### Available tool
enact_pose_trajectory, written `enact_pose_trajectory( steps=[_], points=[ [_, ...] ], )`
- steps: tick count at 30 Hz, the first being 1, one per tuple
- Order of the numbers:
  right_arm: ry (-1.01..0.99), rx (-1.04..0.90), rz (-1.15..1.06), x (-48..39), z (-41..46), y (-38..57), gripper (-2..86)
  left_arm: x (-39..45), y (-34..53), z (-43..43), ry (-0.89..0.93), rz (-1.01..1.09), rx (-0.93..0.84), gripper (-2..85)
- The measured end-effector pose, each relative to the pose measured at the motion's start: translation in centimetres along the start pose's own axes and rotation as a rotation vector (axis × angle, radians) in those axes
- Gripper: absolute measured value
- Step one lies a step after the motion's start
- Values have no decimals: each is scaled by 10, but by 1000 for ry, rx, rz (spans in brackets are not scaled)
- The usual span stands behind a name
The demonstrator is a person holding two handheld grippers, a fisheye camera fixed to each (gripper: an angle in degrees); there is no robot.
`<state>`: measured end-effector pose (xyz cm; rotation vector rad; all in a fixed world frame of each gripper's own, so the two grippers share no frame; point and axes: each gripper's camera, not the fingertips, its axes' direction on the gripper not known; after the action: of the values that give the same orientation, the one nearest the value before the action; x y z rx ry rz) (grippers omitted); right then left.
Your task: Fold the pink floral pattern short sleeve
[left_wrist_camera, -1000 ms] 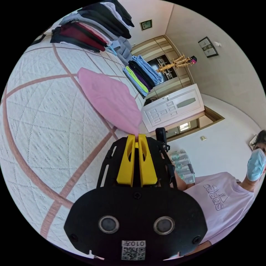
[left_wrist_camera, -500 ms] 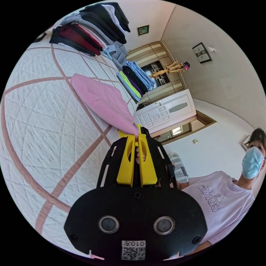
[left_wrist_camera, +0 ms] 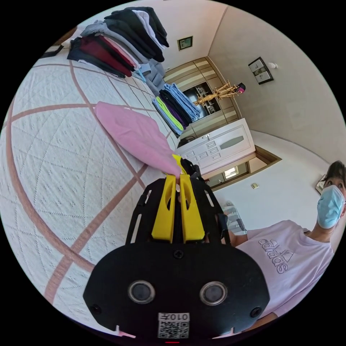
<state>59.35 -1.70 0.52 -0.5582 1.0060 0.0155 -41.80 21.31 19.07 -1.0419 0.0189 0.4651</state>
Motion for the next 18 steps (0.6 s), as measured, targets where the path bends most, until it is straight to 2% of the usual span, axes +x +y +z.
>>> enact_pose_trajectory(
  steps=[9,15,18],
  points=[
    [4,19,33,8,7,-7,84,-6,10,12,-24,0,-36,22],
    [-56,33,28,-4,3,1,77,-20,16,14,-95,-69,-67,102],
    [-113,29,37,-6,1,0,76,-30,17,13,-45,-118,-54,121]
  ],
)
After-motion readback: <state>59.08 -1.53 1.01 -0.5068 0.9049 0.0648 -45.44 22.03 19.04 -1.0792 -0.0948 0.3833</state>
